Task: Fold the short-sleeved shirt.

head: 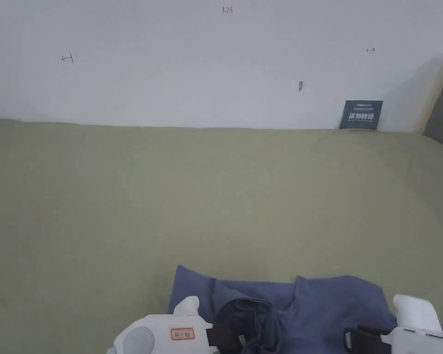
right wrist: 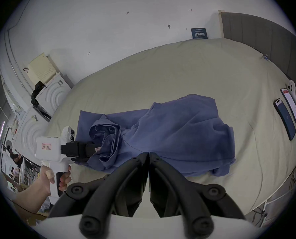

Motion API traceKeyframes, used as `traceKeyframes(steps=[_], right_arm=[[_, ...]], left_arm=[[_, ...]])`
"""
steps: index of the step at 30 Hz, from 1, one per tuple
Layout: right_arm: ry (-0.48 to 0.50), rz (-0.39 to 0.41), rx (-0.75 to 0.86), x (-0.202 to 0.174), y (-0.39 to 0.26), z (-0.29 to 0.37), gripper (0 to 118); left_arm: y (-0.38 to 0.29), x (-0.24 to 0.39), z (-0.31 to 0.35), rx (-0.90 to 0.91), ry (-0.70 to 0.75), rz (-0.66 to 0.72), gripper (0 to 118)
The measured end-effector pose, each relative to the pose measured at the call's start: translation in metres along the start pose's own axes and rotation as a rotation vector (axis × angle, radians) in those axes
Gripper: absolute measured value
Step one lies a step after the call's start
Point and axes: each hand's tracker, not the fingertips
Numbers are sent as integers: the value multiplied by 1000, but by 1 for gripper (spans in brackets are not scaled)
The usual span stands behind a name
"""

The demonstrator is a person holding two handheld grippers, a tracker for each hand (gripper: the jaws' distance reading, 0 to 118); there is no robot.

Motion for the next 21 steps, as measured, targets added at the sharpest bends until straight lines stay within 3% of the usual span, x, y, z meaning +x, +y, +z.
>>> traceKeyframes(steps=[8,13,21], right_arm=[[0,20,-23,-4,-3,-4,7],[1,17,-15,-3,-4,0,7],[1,9,-14,-1,-3,-2,7]], left_arm=[[-5,6,14,37,12,8,0],[23,-13,27,88,11,136,0],[59,9,1,24,67,87,0]])
